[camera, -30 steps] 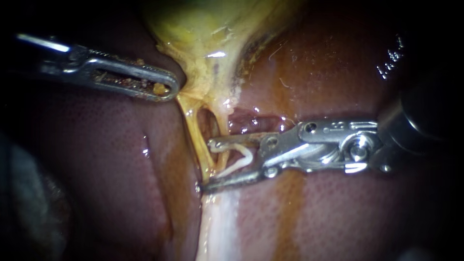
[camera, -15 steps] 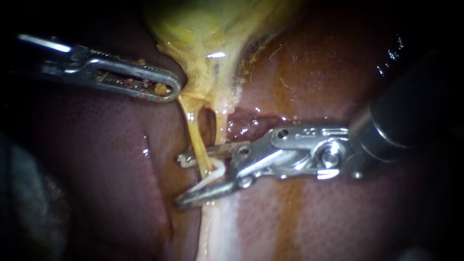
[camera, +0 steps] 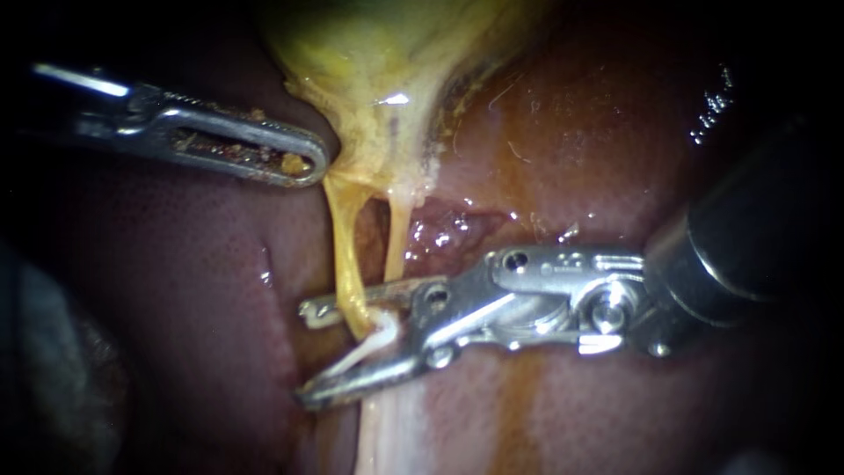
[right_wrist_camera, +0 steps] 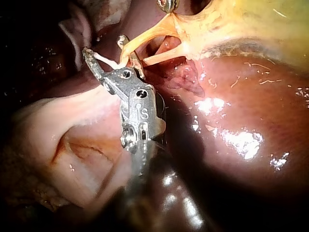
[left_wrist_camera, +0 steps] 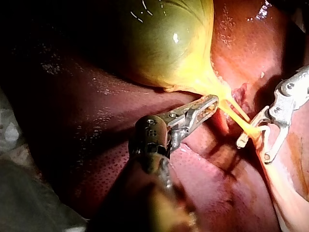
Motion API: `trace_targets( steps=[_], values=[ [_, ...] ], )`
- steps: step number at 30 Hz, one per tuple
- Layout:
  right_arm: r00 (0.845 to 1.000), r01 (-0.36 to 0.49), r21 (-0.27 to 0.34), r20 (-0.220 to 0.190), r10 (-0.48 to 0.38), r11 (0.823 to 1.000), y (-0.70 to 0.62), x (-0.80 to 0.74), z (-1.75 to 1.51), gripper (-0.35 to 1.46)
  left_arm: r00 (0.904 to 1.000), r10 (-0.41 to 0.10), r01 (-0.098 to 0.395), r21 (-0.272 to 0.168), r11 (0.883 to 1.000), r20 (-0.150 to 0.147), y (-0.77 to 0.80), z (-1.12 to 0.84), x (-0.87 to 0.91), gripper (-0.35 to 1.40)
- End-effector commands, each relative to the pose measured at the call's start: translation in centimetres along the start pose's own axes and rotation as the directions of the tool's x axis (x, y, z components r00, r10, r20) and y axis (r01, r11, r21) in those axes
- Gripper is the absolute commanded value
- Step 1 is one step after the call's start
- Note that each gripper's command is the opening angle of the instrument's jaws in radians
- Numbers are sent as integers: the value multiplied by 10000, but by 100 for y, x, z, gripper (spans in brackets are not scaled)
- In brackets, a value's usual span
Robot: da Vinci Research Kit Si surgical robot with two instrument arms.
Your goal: Clipping first clip left tube
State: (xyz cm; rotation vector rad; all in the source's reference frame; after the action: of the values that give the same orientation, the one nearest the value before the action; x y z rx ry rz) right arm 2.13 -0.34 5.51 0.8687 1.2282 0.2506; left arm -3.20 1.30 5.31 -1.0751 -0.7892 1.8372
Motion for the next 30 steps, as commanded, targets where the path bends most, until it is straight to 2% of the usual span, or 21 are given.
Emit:
trace_targets(
  steps=[1,7,12,18,20,23,30],
  values=[
    [10000,-41,-23,12,42,10000,-1,0,1,44,10000,4,-4,-11,10000,3,0,0,0,-35],
    [9996,-283,-21,9,283,9996,1,1,-4,32,10000,4,-4,-11,10000,3,0,0,0,-35],
    [9985,-546,-163,-69,545,9984,3,2,-13,6,10000,4,-4,-11,10000,4,0,0,0,-35],
    [9972,-745,-223,-108,742,9970,4,3,-19,-16,10000,4,-4,-11,10000,3,0,0,0,-35],
    [9939,-1096,-216,-104,1094,9937,3,2,-20,-33,10000,4,-4,-11,10000,3,0,0,0,-35],
    [9837,-1795,-205,-95,1793,9836,2,1,-23,-35,10000,5,-5,-9,10000,2,0,0,0,-35],
    [9838,-1790,-199,-90,1788,9836,1,0,-24,-35,10000,7,-7,-8,10000,2,0,0,0,-35]
  ],
)
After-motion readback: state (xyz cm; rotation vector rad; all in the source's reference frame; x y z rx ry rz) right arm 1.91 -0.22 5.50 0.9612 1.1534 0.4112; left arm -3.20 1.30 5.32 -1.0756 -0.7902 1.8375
